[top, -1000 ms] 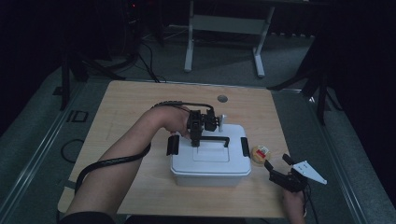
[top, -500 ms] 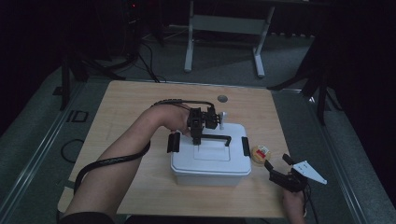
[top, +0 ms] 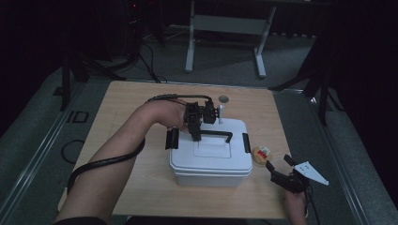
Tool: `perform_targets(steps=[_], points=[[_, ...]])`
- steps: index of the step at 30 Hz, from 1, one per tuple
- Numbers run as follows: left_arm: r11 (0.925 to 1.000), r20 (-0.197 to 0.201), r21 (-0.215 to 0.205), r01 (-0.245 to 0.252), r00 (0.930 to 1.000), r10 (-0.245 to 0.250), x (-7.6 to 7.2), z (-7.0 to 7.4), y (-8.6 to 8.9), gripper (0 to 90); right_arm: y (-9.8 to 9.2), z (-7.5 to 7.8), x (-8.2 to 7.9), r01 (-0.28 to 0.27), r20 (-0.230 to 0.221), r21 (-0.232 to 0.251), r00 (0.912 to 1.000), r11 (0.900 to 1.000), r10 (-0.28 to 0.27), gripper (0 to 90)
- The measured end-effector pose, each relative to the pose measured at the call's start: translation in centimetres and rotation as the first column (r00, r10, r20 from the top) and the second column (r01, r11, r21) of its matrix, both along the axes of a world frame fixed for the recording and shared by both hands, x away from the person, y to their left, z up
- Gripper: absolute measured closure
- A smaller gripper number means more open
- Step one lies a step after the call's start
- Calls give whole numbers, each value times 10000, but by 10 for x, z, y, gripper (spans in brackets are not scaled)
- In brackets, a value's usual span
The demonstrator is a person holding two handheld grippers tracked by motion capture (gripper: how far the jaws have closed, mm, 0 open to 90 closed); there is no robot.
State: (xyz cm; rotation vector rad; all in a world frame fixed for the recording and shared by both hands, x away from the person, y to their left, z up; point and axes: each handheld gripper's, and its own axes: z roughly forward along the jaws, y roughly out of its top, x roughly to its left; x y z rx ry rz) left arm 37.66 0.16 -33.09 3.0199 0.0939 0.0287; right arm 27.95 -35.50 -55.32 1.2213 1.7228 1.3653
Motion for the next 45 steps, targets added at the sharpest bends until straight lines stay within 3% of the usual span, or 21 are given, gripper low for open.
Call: perform_targets(steps=[7, 11, 15, 23, 31, 33, 36, 37, 38, 45], points=[[9995, 88, -254, -200, 9998, 203, -3, 8, 18, 832, 0, 0, 0, 9, 18, -47, 10000, 10000, -9, 134], [9992, 295, -194, -349, 9989, 354, -7, 12, 39, 832, 1, 0, 0, 30, -10, -94, 10000, 10000, -30, 134], [9978, 252, -236, -624, 9977, 630, -11, 16, 59, 832, 1, 0, 0, 50, -24, -106, 10000, 9999, -51, 134], [9913, 315, -398, -1253, 9915, 1266, -18, 20, 103, 832, 1, 0, 0, 75, -25, -142, 10000, 9999, -75, 134], [9794, 309, -458, -1968, 9796, 1983, -27, 19, 148, 832, 2, 0, 1, 112, -53, -192, 9999, 9998, -113, 134], [9781, 332, -501, -2022, 9784, 2039, -28, 19, 152, 832, 2, 0, 1, 115, -55, -201, 9999, 9997, -116, 134], [9681, 329, -700, -2408, 9694, 2435, -32, 19, 173, 832, 2, 0, 1, 143, -61, -224, 9999, 9996, -144, 134], [9681, 329, -700, -2408, 9694, 2435, -32, 19, 173, 832, 2, 0, 1, 143, -61, -224, 9999, 9996, -144, 134], [9612, 346, -886, -2612, 9636, 2650, -36, 19, 185, 832, 2, 0, 1, 145, -70, -226, 9999, 9996, -146, 134], [9371, 189, -1185, -3282, 9429, 3326, -42, 10, 223, 832, 3, 0, 1, 162, -92, -280, 9998, 9995, -165, 134]])
